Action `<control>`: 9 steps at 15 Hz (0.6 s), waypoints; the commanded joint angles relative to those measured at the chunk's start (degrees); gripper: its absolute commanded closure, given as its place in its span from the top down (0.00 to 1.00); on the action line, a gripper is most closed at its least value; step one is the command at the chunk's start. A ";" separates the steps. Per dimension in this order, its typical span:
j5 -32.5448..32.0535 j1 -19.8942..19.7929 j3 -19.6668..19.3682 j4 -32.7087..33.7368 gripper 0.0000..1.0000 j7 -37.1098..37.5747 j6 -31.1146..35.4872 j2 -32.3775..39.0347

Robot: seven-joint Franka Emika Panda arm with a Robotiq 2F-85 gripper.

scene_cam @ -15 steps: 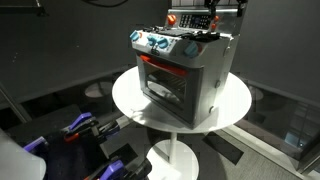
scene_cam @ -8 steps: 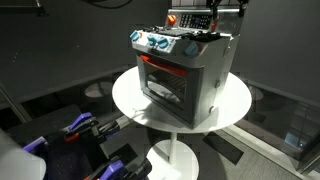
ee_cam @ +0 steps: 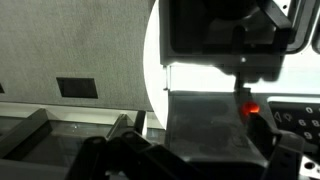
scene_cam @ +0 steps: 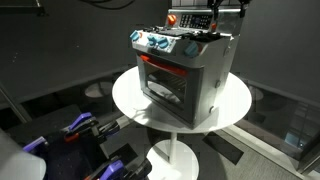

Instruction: Press the top red button on the right

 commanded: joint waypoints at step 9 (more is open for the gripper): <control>-0.03 -2.28 -0.48 -9.55 1.00 -5.26 -5.62 -9.67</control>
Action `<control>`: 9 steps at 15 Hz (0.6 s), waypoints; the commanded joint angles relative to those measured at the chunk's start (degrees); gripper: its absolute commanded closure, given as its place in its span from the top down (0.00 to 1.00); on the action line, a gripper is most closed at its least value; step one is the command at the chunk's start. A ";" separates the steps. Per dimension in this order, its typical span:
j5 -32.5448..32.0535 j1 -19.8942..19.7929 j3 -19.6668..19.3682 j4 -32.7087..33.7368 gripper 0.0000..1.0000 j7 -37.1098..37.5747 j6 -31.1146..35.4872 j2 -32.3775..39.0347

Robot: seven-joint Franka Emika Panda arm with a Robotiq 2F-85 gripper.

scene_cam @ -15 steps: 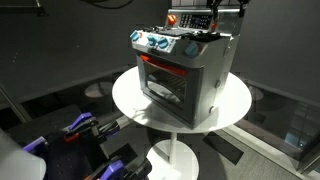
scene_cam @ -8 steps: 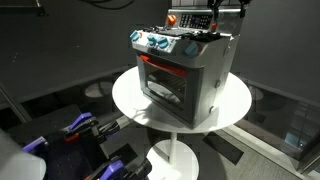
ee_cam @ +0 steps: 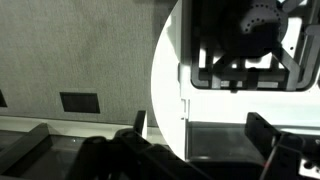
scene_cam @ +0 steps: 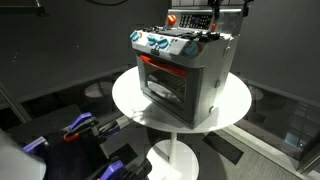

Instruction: Press the top red button on the right

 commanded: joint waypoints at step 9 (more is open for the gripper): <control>0.05 -3.31 -0.79 -22.42 1.00 -10.29 -8.70 -23.96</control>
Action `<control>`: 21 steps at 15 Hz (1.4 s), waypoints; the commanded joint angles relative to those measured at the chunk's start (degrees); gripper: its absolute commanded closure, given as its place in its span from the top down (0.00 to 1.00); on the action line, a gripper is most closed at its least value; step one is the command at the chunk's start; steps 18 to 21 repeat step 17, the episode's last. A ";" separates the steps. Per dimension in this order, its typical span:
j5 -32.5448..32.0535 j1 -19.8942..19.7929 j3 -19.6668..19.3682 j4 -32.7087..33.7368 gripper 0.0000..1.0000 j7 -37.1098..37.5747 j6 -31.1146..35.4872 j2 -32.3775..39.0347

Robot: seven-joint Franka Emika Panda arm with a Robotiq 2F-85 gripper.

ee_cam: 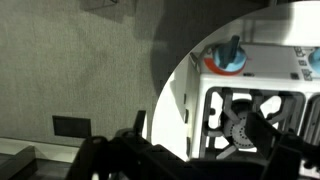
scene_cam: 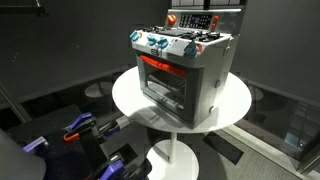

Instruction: Press the top red button on the right

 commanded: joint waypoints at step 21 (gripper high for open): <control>-0.07 -0.04 -1.09 -19.19 1.00 -1.39 -3.60 -24.36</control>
